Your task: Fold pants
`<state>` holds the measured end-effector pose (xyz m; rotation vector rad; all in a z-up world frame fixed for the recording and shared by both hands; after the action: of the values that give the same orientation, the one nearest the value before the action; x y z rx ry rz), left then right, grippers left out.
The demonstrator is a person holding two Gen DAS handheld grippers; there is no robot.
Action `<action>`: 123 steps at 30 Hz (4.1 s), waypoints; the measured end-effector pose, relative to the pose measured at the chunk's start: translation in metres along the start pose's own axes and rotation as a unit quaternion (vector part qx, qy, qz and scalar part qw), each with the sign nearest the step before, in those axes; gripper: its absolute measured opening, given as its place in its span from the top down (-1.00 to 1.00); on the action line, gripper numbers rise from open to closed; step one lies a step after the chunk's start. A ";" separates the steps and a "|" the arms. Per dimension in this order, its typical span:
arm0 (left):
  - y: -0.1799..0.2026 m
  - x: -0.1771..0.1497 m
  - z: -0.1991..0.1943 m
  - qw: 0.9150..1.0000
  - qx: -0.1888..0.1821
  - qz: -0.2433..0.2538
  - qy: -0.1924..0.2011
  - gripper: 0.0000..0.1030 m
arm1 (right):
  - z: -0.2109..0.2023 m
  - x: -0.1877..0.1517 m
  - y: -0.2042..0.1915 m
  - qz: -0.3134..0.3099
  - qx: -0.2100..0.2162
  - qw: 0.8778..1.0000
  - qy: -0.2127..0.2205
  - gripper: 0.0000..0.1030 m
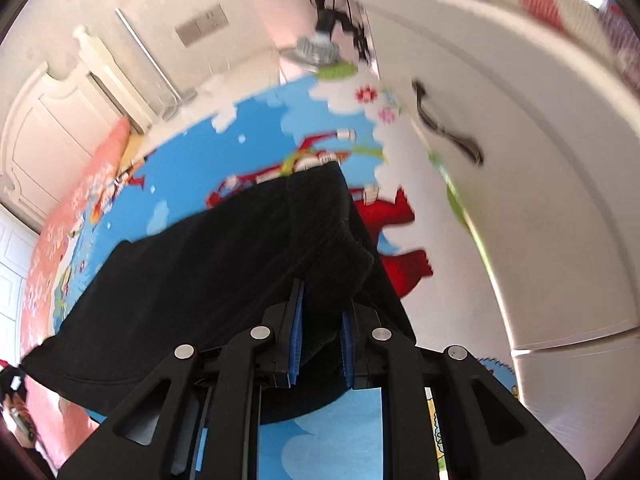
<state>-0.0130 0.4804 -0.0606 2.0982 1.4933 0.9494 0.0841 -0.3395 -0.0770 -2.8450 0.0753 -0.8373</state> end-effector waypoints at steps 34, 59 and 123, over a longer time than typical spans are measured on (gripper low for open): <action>0.177 -0.223 0.084 0.927 -0.036 0.369 -0.059 -0.33 | -0.021 0.009 -0.032 -0.077 -0.119 0.988 0.054 -0.29; 0.322 -0.392 0.205 0.733 -0.070 0.642 -0.216 -0.03 | 0.075 -0.023 -0.058 -0.168 -0.157 0.973 -0.018 -0.17; 0.189 -0.475 0.041 0.815 -0.208 0.499 -0.209 0.28 | 0.004 -0.002 0.018 -0.036 -0.079 0.996 -0.032 -0.08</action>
<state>0.0471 -0.0264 -0.1066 2.4587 -0.1387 0.8924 0.0845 -0.3567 -0.0842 -3.0372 0.0311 -0.7861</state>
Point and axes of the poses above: each gripper's, at about its wrist camera, not at the fingertips, and z roughly the way its jaws point, y to its right, x to its top, the point moved 5 cm from there along z, roughly the way its jaws point, and after that the axes turned 11 degrees about -z, right-handed, at the moved point
